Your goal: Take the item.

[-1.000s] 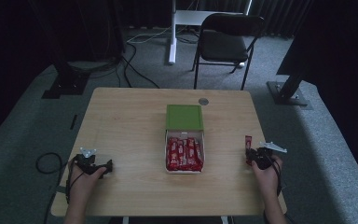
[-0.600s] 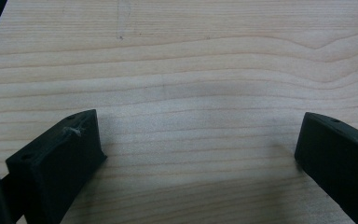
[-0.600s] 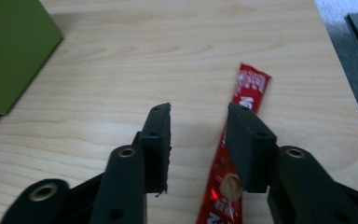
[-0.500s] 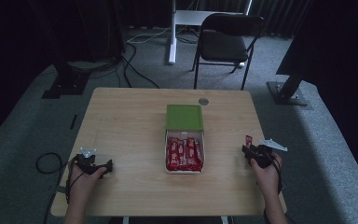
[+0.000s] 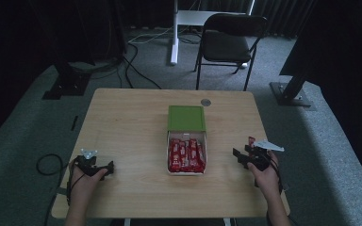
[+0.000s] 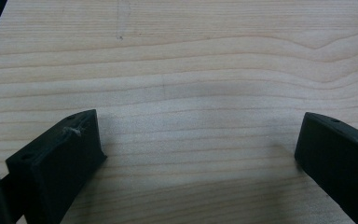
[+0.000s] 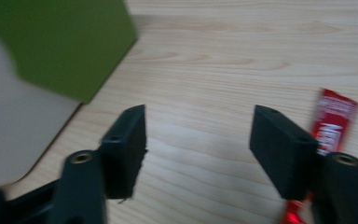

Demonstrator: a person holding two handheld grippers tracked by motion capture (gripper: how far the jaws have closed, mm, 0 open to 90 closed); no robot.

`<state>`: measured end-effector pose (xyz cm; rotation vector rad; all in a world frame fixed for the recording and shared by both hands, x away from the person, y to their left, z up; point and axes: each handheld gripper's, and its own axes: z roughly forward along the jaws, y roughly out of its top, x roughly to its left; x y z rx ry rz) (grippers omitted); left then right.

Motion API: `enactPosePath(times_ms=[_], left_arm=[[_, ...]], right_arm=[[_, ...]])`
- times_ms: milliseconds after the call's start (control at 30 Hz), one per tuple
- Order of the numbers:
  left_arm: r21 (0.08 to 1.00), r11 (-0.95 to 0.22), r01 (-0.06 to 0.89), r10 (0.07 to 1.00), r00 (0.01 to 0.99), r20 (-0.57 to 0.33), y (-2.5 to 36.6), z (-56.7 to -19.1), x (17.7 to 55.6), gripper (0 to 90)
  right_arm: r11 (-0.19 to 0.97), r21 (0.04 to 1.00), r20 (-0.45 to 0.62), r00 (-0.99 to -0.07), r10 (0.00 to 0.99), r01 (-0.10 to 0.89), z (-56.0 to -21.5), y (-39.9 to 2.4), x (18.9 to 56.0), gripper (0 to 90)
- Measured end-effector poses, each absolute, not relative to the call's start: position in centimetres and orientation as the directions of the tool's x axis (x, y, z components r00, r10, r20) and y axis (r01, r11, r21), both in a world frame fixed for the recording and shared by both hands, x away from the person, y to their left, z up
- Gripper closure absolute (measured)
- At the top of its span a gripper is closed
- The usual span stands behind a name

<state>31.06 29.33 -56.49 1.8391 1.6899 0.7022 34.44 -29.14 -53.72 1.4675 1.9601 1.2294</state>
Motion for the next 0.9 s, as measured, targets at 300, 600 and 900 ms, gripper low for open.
enactPosePath(times_ms=[300,600,900], left_arm=[[0.696,-0.067,0.715,0.997,0.077,0.016,29.3,-56.5,31.1,1.2],[0.696,-0.066,0.715,0.997,0.076,0.016,29.3,-56.5,31.1,1.2],[0.696,-0.066,0.715,0.997,0.076,0.016,29.3,-56.5,31.1,1.2]], right_arm=[[0.173,0.815,0.161,-0.502,0.850,0.553,-54.6,-27.3,34.2,30.6],[0.255,0.816,0.144,-0.608,0.780,0.519,-55.6,-25.5,33.5,29.4],[0.337,0.780,0.133,-0.667,0.733,0.527,-56.7,-24.4,32.9,25.7]])
